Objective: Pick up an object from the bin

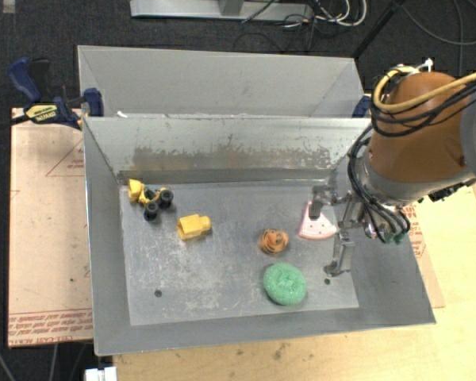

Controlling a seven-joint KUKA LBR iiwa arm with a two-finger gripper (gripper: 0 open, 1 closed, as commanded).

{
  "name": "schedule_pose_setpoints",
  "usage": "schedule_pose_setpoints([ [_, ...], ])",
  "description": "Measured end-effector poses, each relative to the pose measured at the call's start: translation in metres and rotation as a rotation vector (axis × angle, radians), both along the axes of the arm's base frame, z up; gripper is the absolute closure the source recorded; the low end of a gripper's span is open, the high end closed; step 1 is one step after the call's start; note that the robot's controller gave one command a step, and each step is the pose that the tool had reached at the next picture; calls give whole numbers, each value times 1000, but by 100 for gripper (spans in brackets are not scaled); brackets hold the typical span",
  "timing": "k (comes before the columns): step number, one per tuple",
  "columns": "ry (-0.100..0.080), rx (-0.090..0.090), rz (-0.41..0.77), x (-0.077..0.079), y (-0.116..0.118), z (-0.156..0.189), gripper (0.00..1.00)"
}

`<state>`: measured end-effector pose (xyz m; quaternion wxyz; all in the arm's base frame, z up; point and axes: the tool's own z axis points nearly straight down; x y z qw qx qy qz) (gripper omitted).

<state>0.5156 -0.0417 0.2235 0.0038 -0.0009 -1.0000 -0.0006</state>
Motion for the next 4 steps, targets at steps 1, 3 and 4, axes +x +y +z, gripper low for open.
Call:
schedule_pose_setpoints([
  [1, -9, -1, 2, 1, 0, 5, 0],
  [3, -7, -1, -86, -1, 29, -79, 0],
  [4, -11, -1, -51, 0, 31, -118, 0],
])
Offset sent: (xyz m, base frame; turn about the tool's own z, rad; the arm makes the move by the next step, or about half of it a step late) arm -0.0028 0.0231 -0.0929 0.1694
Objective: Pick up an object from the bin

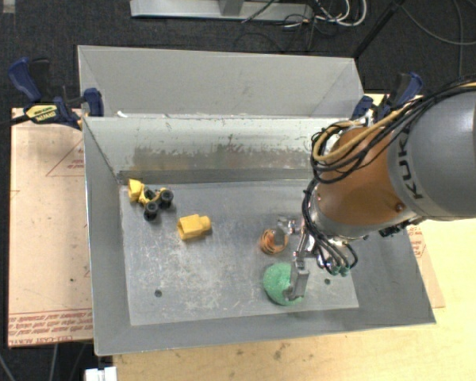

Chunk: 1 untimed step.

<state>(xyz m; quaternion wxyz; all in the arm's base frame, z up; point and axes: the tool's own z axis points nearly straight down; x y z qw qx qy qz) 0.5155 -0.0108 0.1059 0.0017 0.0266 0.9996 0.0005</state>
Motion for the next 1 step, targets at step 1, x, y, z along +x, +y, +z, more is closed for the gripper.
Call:
schedule_pose_setpoints([
  [1, 6, 1, -152, 26, 13, -29, 100],
])
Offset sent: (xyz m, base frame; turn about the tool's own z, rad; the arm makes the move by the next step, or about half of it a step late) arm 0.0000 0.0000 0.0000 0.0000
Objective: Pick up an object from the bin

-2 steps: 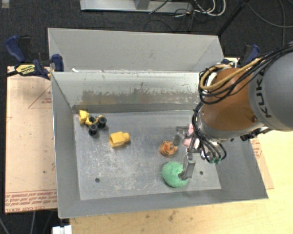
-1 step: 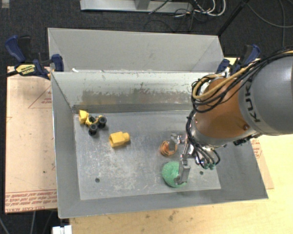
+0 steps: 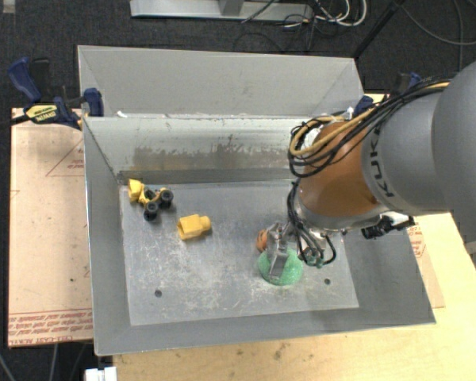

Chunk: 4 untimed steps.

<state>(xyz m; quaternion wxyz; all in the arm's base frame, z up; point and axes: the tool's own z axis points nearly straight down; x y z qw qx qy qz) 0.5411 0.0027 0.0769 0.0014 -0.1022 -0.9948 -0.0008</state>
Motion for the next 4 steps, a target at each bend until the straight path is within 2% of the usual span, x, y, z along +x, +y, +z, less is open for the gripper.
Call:
schedule_pose_setpoints([
  [1, 0, 0, 0, 0, 0, 0, 100],
  [2, -7, -1, 37, -4, 6, 140, 100],
  [3, -5, -1, 38, -4, 6, 139, 0],
  [4, -5, -1, 38, -4, 6, 139, 0],
])
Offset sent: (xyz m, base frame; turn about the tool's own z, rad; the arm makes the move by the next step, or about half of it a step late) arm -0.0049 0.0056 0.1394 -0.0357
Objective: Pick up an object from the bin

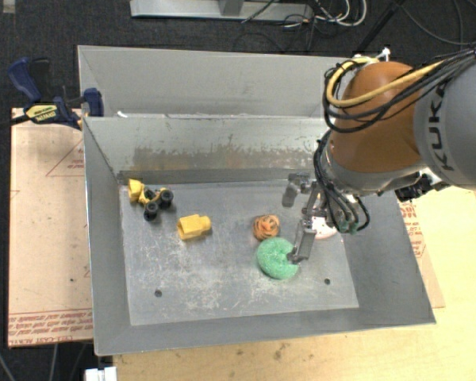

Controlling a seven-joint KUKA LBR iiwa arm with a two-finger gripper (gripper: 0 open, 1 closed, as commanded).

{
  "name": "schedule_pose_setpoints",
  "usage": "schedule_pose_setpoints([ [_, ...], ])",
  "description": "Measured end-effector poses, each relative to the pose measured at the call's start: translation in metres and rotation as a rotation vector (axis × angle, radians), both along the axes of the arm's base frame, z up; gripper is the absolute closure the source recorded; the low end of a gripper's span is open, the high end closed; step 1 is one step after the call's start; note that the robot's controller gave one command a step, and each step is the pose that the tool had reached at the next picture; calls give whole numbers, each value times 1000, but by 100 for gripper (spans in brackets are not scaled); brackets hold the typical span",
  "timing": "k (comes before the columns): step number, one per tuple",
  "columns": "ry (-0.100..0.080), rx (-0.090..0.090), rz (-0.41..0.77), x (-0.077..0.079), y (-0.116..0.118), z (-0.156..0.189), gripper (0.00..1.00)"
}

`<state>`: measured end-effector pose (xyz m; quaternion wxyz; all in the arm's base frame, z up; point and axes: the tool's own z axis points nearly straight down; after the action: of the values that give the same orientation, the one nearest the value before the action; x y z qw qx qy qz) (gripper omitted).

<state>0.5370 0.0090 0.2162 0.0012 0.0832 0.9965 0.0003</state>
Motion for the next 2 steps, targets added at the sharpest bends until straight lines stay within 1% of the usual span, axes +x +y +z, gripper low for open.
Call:
schedule_pose_setpoints([
  [1, -5, 1, -66, 0, -4, -32, 0],
  [2, -2, 1, -91, -18, -13, -92, 0],
])
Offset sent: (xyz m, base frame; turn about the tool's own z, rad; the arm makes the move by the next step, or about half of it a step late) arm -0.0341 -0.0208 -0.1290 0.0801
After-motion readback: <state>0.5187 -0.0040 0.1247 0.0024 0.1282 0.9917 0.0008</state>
